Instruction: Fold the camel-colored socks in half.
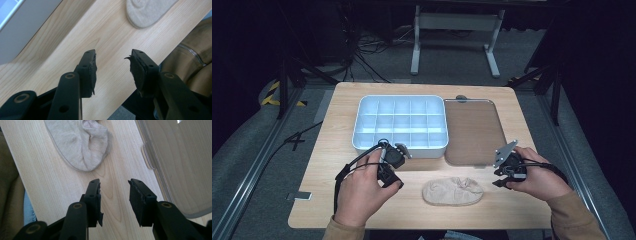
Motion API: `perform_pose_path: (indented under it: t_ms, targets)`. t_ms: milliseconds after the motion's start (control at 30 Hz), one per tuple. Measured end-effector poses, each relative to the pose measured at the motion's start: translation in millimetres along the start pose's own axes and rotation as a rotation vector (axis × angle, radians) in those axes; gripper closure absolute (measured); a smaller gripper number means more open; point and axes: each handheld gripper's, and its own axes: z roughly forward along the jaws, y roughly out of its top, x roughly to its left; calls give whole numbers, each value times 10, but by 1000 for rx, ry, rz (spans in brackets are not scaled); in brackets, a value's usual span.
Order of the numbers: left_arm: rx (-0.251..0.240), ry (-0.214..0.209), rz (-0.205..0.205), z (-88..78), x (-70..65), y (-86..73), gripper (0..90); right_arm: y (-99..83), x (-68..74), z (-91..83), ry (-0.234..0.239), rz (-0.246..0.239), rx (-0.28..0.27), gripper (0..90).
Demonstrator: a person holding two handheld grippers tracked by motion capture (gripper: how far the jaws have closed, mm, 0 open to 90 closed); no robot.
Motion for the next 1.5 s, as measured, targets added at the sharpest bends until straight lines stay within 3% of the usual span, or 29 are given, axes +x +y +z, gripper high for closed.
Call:
perform_pose_path:
  t_ms: [133, 167, 267, 500, 567, 667, 800, 933, 1200, 1500]
  targets:
    - [3, 19, 16, -15, -83, 88, 593, -9, 3, -17, 17, 20, -8, 620]
    - [2, 26, 40, -3, -140, 141, 593, -11, -1, -10, 16, 27, -13, 622]
    - [4, 6, 77, 38, -209, 214, 593, -21, -3, -1, 22, 26, -11, 626]
    - [22, 7, 124, 79, -343, 309, 588, -38, 29, -18, 37, 53, -12, 651]
    - [14, 11, 139, 88, -378, 343, 588, -38, 37, -18, 37, 57, -15, 652]
    - [-5, -17, 167, 158, -433, 424, 588, -50, 36, -12, 37, 54, -16, 651]
    - [-9, -27, 171, 252, -434, 481, 584, -71, 37, -26, 35, 58, -17, 648]
    - [13, -1, 158, 364, -407, 536, 588, -83, 50, -40, 32, 65, -25, 651]
    - [56, -59, 146, 596, -332, 619, 606, -72, 59, -13, 38, 62, -21, 648]
    - [102, -51, 141, 851, -339, 695, 620, -35, 83, 79, 55, 52, -1, 644]
